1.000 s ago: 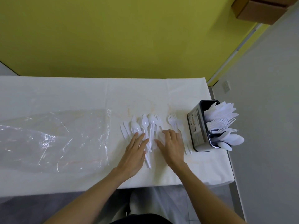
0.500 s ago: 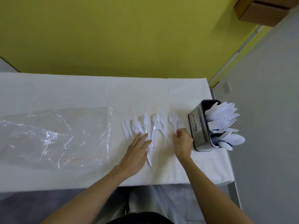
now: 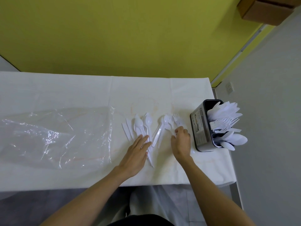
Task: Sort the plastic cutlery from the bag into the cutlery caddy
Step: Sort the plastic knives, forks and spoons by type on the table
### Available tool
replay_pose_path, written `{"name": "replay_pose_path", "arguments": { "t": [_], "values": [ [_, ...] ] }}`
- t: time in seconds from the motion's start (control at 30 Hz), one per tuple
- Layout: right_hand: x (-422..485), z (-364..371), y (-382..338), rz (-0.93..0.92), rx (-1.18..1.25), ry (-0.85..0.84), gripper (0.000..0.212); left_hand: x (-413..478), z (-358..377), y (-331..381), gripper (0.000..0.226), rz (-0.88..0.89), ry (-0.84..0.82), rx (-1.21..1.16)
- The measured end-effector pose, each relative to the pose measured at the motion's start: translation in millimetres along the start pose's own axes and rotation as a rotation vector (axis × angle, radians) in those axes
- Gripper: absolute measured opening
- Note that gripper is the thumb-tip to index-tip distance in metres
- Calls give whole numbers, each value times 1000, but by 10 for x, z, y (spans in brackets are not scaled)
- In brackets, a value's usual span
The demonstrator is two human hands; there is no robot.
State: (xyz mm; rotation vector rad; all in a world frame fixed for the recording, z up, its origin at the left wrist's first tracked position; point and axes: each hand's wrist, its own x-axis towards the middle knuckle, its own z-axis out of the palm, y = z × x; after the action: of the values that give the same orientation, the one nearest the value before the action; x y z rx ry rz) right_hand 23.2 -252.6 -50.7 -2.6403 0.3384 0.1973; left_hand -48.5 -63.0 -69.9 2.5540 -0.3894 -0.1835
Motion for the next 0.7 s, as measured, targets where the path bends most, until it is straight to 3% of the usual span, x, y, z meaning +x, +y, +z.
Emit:
{"name": "replay_pose_path", "arguments": {
  "t": [0.17,0.23,0.33,0.53,0.7],
  "values": [
    [-74,95,-280,-137,8,-46,30,-18,14,9,42,-8,30,11],
    [-95,171,-364,-103,52,-102,38,-31,12,22,41,-28,27,6],
    [-50,151,-333,6,144,-113,31,-53,-21,15,38,-25,29,-5],
    [20,-69,-51,89,172,-40,28,-97,-24,7,38,-26,62,-43],
    [-89,28,-117,-239,-175,72,46,-111,-35,35,39,-19,40,-40]
  ]
}}
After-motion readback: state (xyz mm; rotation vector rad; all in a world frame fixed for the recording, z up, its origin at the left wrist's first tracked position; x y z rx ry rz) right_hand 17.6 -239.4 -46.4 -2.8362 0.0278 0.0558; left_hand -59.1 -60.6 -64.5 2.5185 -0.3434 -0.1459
